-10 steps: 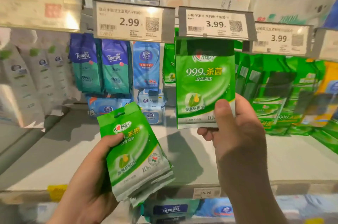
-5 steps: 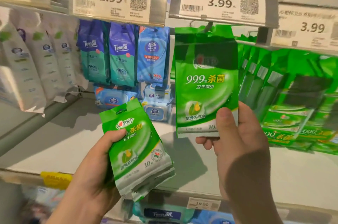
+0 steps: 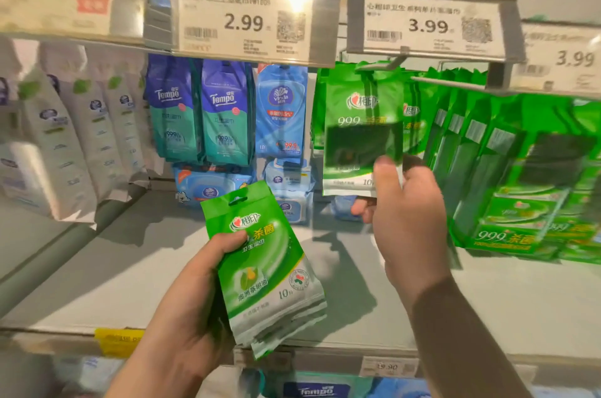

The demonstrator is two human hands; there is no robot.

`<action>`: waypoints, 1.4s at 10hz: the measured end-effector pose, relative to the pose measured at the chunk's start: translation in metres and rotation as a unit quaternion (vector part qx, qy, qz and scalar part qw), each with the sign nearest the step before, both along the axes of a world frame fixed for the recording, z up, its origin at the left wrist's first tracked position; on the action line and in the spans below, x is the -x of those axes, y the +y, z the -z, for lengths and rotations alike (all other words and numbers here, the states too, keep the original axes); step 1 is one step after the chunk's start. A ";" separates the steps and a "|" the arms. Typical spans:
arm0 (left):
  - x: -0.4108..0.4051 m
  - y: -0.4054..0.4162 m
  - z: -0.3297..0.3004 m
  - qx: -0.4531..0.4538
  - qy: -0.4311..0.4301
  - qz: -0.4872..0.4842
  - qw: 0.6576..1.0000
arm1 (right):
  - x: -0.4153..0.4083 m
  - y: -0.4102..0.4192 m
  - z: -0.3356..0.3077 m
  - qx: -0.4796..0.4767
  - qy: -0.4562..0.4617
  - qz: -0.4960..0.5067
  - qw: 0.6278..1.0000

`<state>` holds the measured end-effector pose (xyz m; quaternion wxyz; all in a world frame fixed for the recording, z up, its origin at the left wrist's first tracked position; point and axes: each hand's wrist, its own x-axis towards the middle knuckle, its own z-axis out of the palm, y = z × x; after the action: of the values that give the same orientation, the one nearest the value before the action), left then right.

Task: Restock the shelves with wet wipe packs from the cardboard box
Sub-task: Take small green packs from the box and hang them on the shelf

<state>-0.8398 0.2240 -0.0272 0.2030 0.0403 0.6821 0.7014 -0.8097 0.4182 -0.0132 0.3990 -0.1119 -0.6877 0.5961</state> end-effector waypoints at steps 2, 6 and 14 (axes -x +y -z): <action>0.009 -0.013 0.011 -0.088 -0.042 -0.047 0.994 | 0.038 0.006 0.001 0.055 -0.013 -0.021 0.998; 0.009 0.015 0.008 -0.195 -0.066 -0.115 0.972 | 0.059 0.015 0.020 0.186 -0.054 -0.110 0.975; -0.025 0.021 0.039 -0.235 -0.096 0.043 0.966 | -0.036 -0.015 0.044 -0.059 -0.363 -0.251 0.895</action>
<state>-0.8152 0.2454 -0.0664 0.2822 0.0482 0.4733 0.8331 -0.7733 0.4035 -0.0572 -0.0358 -0.1204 -0.8236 0.5531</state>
